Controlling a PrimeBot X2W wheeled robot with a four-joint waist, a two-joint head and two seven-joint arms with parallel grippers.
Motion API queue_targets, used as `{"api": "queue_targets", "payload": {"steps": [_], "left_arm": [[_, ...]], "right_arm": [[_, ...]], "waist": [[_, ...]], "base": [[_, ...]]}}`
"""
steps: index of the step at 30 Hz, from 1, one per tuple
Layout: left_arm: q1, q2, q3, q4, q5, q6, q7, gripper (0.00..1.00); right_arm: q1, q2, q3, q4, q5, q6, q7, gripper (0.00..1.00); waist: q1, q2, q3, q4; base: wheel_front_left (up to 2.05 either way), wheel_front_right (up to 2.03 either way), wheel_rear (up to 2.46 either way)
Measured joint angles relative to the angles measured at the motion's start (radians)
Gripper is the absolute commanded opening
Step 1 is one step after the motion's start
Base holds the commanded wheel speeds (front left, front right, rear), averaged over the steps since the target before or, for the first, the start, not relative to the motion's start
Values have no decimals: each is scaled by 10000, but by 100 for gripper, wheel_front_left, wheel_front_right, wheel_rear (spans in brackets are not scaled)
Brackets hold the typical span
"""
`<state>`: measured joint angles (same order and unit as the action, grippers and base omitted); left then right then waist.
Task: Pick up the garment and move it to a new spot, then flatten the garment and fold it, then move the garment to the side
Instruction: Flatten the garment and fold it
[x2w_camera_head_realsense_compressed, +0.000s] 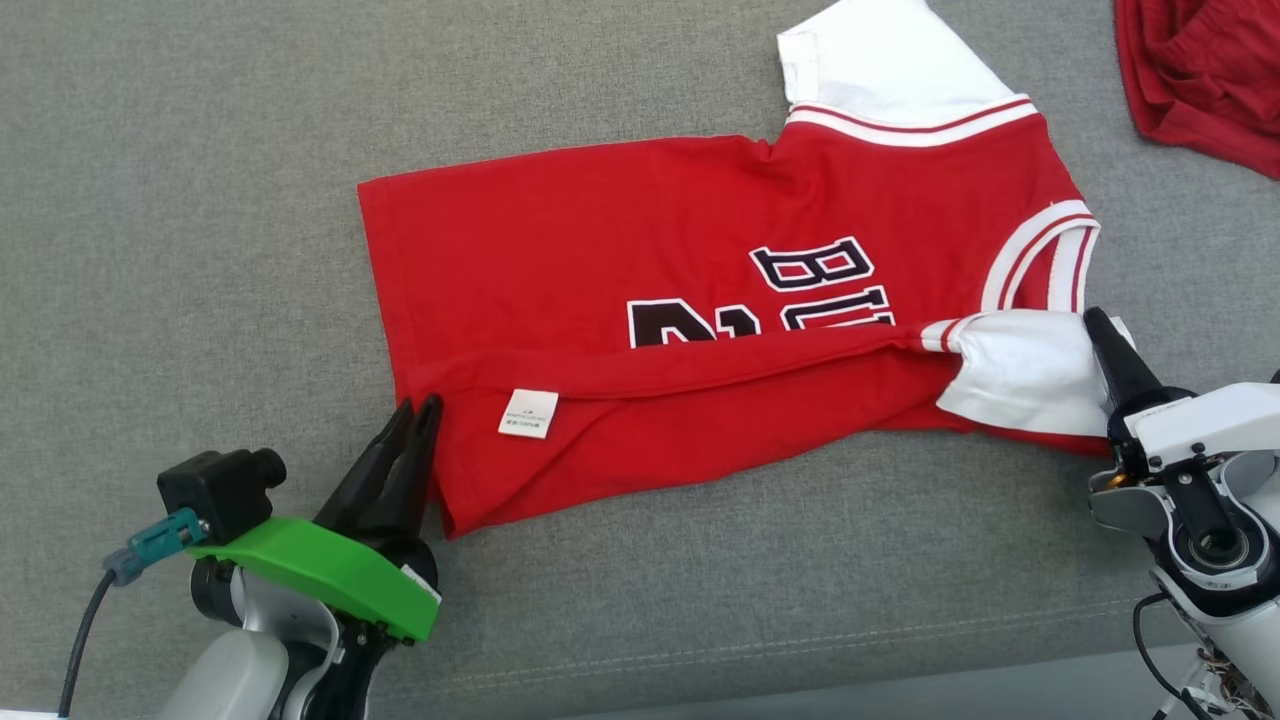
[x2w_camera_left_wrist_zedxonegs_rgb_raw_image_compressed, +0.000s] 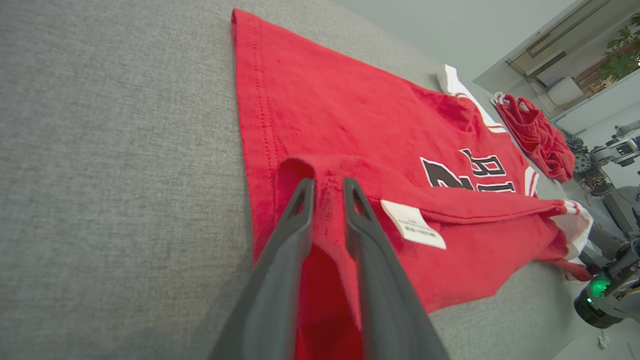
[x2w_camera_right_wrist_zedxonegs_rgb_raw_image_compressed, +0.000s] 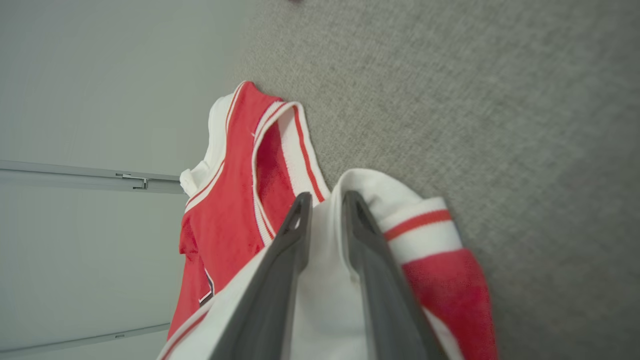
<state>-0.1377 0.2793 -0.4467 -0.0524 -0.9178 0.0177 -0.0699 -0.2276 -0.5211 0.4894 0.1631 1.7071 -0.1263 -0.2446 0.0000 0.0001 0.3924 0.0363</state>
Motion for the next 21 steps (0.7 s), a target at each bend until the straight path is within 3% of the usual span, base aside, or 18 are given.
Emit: {"api": "queue_targets", "payload": {"steps": [2,15,21], "left_arm": [[0,0,42,128,2,0,-59,100],[458,-48,527,142,-104,148,-499,100],[1168,-408,395,-178,-401,267,-585,100]], "right_arm": [[-73,56,-2,38,-44,8,-2,100],[512,336,-474,-337,40,15,-31,100],[1401,391,-483,-679,-115,23,-59,100]], "waist": [[0,0,-63,-7],[0,0,-640,-121],[0,0,-797,-185]], "base": [[0,0,0],[0,0,0],[0,0,0]]}}
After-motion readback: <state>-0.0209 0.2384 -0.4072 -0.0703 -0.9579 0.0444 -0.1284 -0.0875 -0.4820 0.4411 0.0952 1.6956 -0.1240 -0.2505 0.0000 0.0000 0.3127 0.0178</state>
